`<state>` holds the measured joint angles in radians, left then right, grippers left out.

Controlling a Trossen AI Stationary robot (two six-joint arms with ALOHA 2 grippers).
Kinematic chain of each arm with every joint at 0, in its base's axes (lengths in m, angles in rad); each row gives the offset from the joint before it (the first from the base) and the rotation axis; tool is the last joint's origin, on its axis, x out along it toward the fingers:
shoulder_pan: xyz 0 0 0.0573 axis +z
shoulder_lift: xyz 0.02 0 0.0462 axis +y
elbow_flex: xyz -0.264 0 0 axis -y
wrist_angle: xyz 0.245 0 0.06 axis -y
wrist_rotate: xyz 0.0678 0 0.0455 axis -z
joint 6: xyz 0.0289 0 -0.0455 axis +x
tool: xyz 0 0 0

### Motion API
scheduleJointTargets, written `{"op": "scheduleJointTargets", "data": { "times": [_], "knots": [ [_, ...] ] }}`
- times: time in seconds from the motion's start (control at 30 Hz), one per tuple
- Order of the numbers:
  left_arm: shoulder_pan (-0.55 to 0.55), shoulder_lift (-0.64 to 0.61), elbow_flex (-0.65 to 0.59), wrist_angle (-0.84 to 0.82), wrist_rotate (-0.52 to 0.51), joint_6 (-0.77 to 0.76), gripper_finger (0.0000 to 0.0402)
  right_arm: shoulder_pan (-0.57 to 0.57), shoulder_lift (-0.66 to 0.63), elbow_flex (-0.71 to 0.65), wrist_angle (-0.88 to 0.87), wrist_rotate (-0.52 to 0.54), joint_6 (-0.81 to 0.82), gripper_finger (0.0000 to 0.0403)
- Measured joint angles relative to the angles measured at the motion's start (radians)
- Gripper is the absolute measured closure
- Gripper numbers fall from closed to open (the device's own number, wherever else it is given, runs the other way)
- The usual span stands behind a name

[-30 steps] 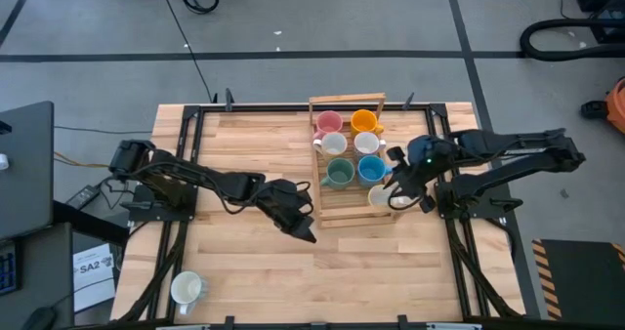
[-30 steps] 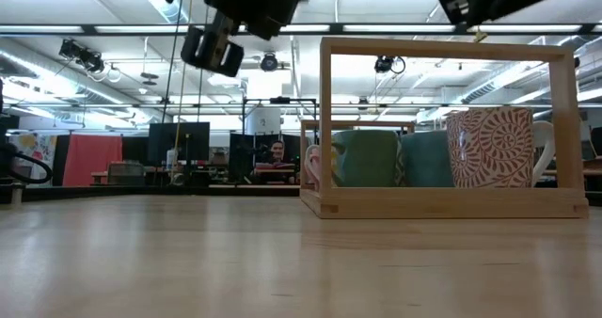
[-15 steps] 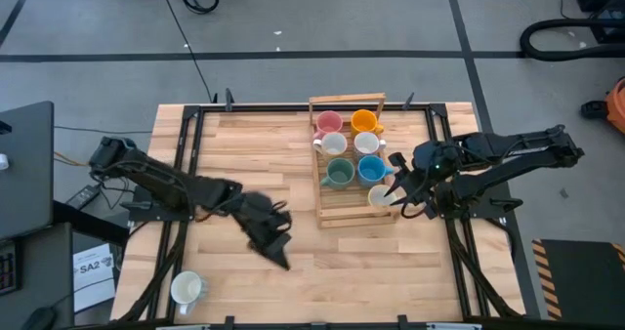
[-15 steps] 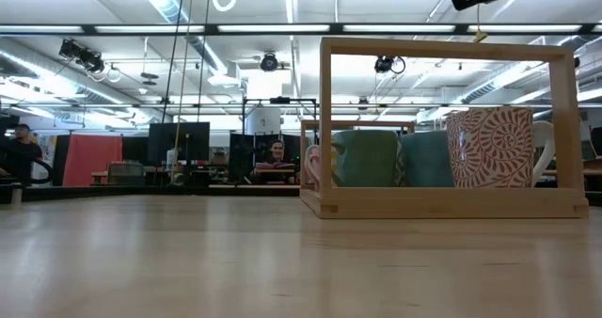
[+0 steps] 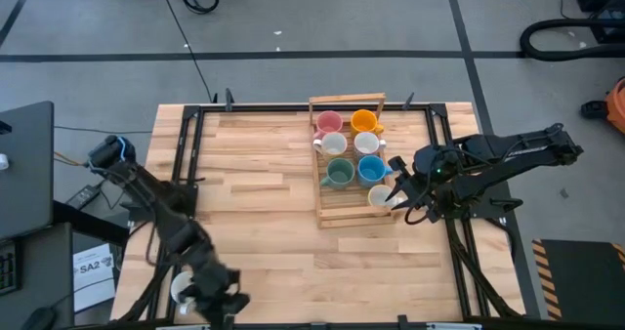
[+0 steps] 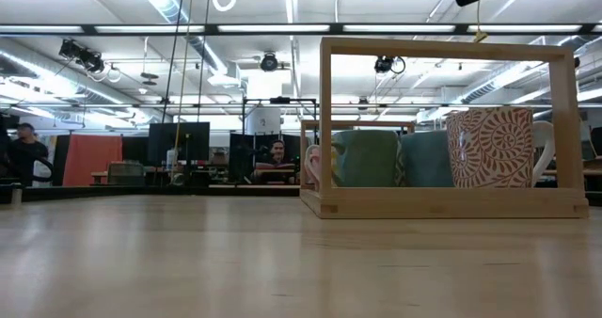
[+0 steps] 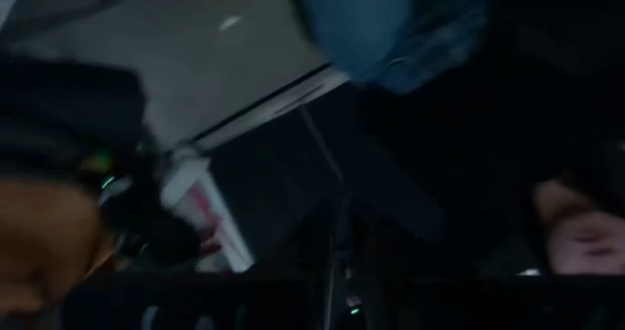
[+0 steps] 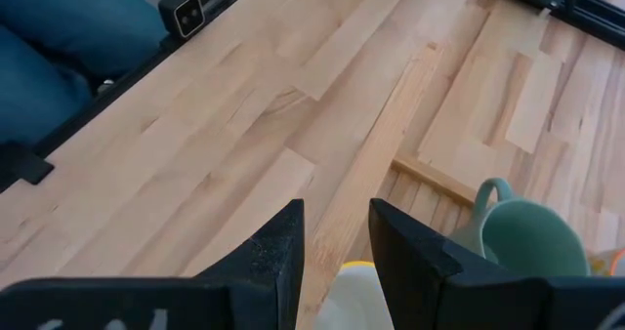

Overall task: Place coffee mugs
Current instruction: Put the blue patterned mug on the shelf

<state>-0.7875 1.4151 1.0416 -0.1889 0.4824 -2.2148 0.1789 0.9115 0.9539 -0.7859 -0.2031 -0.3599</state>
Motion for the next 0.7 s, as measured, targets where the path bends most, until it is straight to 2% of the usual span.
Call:
{"op": "scheduleJointTargets", "data": {
  "times": [0.2,0.43,0.53,0.7],
  "knots": [
    [-0.098,0.0,0.0,-0.005,-0.047,-0.024,0.0363,0.002,0.0,0.0,0.0,0.0,0.0,0.028],
    [-0.113,0.0,0.0,-0.078,-0.081,-0.02,0.036,0.002,0.0,0.0,0.0,0.0,0.0,0.028],
    [-0.113,0.0,0.0,-0.13,-0.07,-0.02,0.0343,0.002,0.0,0.0,0.0,0.0,0.0,0.028],
    [-0.113,0.0,0.0,-0.246,-0.046,-0.02,0.0288,0.002,0.0,0.0,0.0,0.0,-0.001,0.028]
  ]
}}
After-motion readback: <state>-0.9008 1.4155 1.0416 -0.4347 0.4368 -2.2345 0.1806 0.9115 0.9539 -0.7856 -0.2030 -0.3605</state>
